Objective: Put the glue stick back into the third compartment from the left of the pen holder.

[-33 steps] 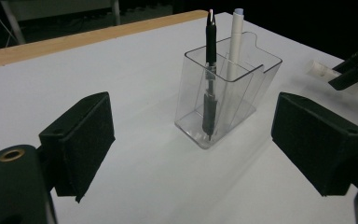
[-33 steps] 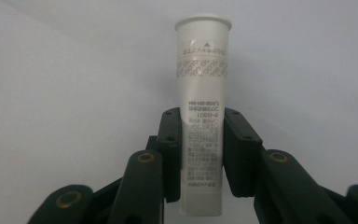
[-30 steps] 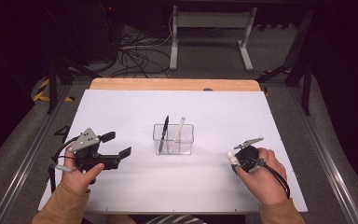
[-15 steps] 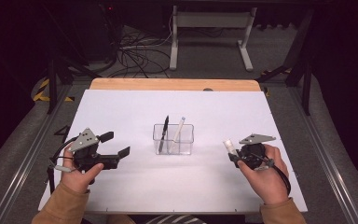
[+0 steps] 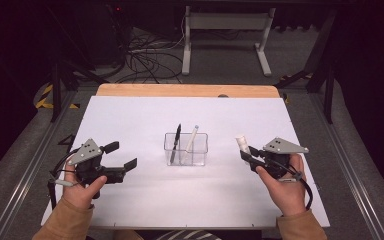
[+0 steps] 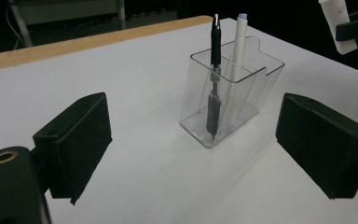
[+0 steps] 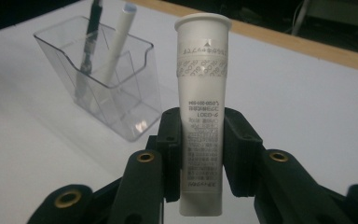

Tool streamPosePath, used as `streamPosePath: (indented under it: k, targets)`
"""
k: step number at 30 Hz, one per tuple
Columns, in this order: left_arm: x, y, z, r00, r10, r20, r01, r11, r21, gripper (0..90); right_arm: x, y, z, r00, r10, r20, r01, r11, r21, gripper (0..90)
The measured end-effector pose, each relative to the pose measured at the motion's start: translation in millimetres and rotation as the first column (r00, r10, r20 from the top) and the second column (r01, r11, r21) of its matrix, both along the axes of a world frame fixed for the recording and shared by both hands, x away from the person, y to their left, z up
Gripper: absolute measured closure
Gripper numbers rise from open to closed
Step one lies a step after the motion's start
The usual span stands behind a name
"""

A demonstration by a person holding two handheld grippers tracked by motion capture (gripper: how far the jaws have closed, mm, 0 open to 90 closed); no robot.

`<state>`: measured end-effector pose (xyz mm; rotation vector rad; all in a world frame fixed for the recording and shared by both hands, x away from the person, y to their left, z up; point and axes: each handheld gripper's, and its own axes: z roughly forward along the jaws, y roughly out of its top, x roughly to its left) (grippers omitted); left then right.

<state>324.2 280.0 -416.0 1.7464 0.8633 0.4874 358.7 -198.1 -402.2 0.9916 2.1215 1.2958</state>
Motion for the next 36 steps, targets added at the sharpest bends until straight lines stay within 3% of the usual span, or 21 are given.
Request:
streamPosePath:
  k: [9,19,28,36]
  targets:
    - [-4.6,5.7,-1.4,0.9998,-0.014,0.011,0.015,0.9998,-0.011,7.2,2.6,4.6,3.5,0.9945,0.055,0.09,-0.064,0.993,0.1,71.0]
    - [-6.7,8.5,-0.5,0.9996,-0.016,0.025,0.017,0.9996,-0.022,6.6,10.4,13.1,7.2,0.9824,0.108,0.153,-0.138,0.97,0.2,71.0]
    - [-6.5,7.7,-0.2,0.9993,-0.016,0.034,0.017,0.9996,-0.021,6.6,15.4,23.7,5.5,0.9662,0.151,0.209,-0.193,0.962,0.195,70.9]
    - [-6.1,6.7,-1.0,0.9983,-0.032,0.049,0.032,0.9995,0.003,5.9,20.6,33.3,4.8,0.9599,0.173,0.221,-0.217,0.956,0.198,70.9]
